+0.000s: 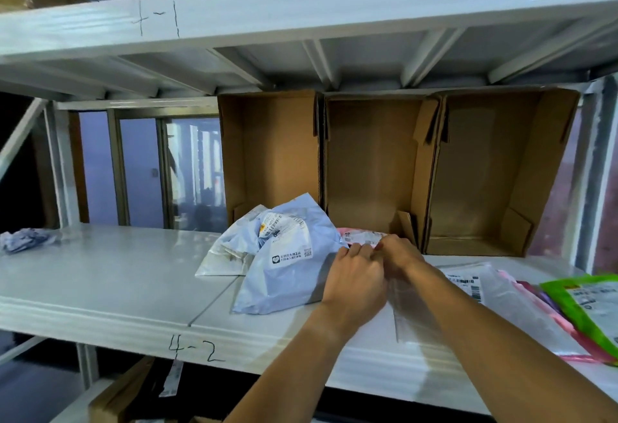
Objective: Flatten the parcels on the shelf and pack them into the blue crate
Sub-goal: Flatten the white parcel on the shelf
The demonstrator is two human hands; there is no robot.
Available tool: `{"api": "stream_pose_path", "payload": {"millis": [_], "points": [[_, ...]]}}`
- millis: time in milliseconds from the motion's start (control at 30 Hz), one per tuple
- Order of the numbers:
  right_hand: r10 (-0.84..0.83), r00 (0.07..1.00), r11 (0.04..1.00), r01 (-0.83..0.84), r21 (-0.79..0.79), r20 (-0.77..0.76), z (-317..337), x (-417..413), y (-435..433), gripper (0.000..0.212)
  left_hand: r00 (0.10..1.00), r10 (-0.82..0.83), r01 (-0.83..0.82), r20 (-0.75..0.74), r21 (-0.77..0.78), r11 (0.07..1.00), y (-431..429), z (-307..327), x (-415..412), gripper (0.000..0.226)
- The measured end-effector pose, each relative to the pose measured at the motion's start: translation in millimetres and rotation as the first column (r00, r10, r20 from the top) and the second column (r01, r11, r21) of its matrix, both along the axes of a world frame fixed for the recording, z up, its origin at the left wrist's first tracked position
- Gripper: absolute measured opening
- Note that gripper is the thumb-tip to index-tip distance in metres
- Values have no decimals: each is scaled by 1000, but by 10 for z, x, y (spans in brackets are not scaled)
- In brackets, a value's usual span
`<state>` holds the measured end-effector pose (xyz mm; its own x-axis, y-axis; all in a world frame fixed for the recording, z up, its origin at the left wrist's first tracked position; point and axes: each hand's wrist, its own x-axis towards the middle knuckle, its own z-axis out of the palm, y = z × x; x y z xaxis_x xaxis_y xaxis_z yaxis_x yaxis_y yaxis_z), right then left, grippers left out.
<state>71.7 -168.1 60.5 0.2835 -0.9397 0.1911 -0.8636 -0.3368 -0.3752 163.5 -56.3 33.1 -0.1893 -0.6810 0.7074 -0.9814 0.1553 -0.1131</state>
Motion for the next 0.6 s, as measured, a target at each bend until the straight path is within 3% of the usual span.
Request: {"api": "stream_pose_path", "payload": {"millis": [133,267,367,433,600], "points": [[25,986,999,-30,25,164,16,-110,-149,39,998,45,-47,49,47,998,-205,-13,17,25],[74,994,995,-79,61,85,6,-120,-402,37,1000,4,-4,3,79,997,-416,144,98,30],[61,986,993,-76,91,158,67,-84,-459,26,997,81,-83,18,84,993,-498,358,183,25],[27,971,994,-52,99,237,25,-92,-543,19,989,148,-148,12,176,973,-625,397,196,21],[-159,887,987,149,57,434,-217,-166,-897,28,969,234,-196,-83,320,927,-915,410,183,24]]}}
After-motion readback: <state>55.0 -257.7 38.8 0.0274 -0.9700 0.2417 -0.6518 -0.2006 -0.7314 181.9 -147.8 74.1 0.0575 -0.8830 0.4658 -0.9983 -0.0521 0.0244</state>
